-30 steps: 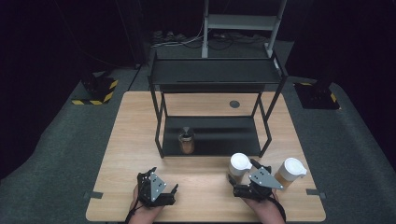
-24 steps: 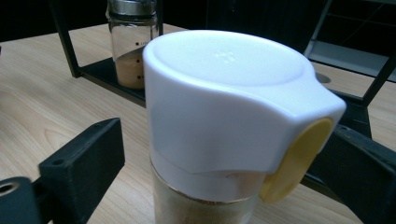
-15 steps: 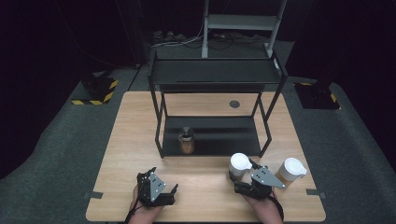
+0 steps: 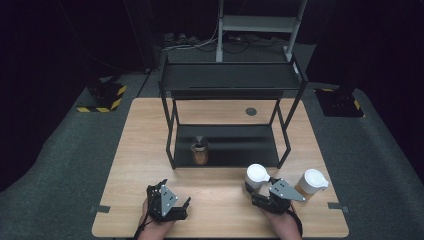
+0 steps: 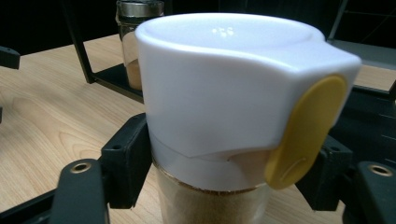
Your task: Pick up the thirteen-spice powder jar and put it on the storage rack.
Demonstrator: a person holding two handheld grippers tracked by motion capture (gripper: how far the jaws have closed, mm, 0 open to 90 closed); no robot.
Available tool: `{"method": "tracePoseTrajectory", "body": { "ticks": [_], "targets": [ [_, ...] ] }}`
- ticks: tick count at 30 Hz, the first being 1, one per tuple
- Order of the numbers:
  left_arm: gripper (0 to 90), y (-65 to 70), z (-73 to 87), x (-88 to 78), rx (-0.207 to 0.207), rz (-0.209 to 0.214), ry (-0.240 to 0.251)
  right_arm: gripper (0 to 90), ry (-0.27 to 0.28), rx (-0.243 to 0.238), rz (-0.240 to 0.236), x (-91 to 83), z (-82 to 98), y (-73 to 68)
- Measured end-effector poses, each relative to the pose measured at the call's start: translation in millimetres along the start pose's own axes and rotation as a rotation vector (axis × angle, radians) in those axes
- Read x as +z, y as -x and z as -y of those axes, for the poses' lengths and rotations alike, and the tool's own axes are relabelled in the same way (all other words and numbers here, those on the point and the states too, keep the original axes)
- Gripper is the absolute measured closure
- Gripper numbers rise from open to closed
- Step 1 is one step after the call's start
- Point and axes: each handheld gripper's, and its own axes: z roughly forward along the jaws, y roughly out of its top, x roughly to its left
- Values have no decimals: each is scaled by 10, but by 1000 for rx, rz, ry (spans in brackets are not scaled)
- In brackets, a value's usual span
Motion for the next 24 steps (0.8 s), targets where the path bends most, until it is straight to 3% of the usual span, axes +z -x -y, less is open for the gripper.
{"method": "tracePoseTrajectory", "body": {
  "ticks": [24],
  "targets": [
    [6, -21, 8, -3, -5, 7, 4, 299, 10, 20, 7, 24, -66, 0]
  ]
}}
